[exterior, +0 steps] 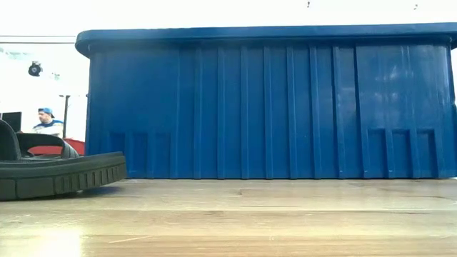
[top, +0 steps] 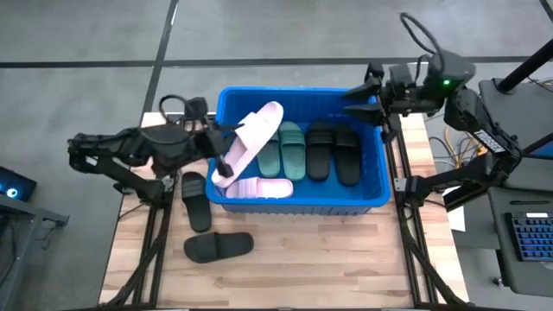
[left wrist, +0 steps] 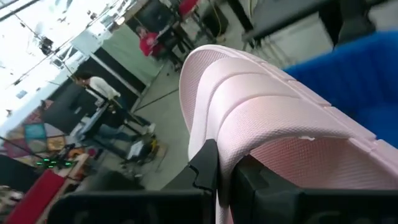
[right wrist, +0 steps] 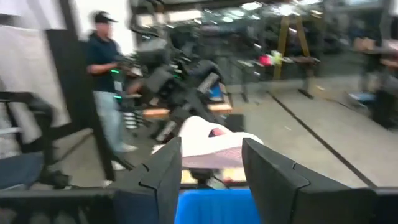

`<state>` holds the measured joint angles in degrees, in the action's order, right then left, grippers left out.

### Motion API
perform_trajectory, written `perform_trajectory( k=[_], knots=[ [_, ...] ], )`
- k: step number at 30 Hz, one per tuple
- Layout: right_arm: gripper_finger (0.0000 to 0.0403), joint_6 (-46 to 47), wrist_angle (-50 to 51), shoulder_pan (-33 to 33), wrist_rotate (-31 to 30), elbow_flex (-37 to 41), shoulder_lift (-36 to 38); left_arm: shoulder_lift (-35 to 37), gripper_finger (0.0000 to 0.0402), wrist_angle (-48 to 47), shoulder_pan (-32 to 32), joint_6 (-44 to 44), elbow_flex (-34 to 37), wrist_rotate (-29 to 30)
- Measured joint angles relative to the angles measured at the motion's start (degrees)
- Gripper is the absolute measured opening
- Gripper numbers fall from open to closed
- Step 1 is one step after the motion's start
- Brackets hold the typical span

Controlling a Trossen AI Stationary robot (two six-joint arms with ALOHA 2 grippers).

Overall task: Pick and place slides into bin
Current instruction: Put the pink slide into the blue container

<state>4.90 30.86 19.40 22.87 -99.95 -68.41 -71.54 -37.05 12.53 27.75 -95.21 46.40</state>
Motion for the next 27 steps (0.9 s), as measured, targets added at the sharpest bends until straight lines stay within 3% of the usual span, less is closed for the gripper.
perform_trajectory(
  k=[3, 6, 11, 16, 19, 24, 27],
  knots=[
    [0.0173, -1.31, 4.63, 0.02, -5.96, 0.1, -0.97, -1.72, 0.0, -0.14, -2.04, 4.49, 0.22, -2.23],
    [0.0181, -7.51, 7.89, 0.02, -9.45, 0.12, -2.26, -3.22, 0.0, -0.34, -4.13, 8.82, 0.29, -9.68],
    [0.0183, -17.24, 10.25, -0.05, -7.32, 0.13, -4.96, -3.79, 0.0, 0.04, -7.4, 9.46, 0.29, -21.88],
    [0.0176, -37.59, 10.84, -2.26, -2.02, 0.21, -6.38, -2.62, 0.0, -0.08, -8.35, 9.52, 0.32, -23.46],
    [0.0172, -43.09, 9.05, -4.16, -1.84, 0.19, -7.29, -1.11, 0.0, 0.08, -8.58, 8.87, 0.32, -25.24],
    [0.0164, -38.62, -0.49, -4.5, -1.91, -0.59, -8.22, -0.3, 0.0, -0.01, -8.82, 8.61, 0.32, -29.78],
    [0.0157, -34.74, -4.67, -4.48, -1.88, -2.46, -8.61, -0.47, 0.0, 0.22, -8.85, 8.47, 0.31, -36.37]
  ],
)
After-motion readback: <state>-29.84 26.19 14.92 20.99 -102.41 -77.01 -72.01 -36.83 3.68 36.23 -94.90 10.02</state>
